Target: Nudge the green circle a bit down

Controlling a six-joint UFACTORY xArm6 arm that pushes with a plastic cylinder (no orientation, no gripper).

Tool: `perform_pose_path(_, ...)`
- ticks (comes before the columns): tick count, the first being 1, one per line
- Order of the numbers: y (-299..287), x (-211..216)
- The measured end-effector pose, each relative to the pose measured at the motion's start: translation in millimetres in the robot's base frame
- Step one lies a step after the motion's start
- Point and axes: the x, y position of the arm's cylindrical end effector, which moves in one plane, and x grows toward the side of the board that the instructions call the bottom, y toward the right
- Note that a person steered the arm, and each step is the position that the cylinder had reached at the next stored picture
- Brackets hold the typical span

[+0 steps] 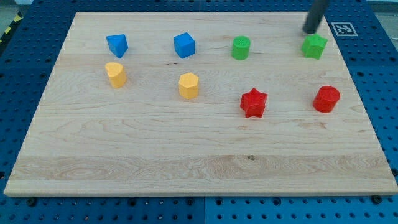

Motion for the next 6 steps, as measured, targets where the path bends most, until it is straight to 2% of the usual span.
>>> perform_pose_path(1, -93, 7)
perform_pose_path(2, -147, 8)
perform_pose_path(4, -151, 26)
perform_pose_path(6, -172, 76)
